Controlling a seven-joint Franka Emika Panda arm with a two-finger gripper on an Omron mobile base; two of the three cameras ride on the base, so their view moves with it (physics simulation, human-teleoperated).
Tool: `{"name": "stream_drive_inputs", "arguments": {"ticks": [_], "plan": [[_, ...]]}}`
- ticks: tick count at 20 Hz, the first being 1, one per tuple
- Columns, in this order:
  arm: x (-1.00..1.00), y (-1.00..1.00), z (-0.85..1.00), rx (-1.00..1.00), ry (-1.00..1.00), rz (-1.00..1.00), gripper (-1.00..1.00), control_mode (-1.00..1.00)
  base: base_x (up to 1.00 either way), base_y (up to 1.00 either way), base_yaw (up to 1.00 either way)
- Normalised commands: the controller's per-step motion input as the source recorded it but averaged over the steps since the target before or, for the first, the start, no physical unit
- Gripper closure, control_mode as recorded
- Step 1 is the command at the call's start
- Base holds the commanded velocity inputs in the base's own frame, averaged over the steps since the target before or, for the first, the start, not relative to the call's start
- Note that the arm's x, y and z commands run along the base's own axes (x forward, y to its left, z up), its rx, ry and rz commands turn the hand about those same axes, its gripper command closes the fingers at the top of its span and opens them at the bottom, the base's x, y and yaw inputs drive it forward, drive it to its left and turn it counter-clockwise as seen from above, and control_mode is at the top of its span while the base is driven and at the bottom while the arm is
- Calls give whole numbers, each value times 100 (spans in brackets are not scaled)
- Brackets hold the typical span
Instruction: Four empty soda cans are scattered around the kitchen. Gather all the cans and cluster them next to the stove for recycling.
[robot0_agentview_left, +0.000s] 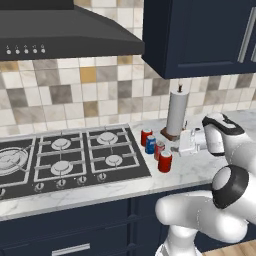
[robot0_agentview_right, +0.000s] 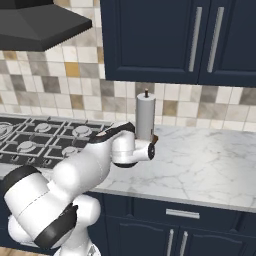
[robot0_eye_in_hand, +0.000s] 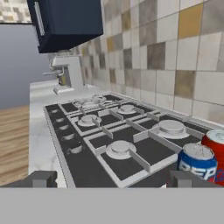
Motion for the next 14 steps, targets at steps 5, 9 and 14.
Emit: {"name": "stream_drive_inputs", "arguments": {"ticks": [5,9,14], "plan": [[-10,-9,35,-2,-2,0,-100,-100,0,0,0],[-11,-8,36,-1,-4,0,-100,-100,0,0,0],[-3,-8,34,-2,-1,0,-100,-100,0,0,0]]}}
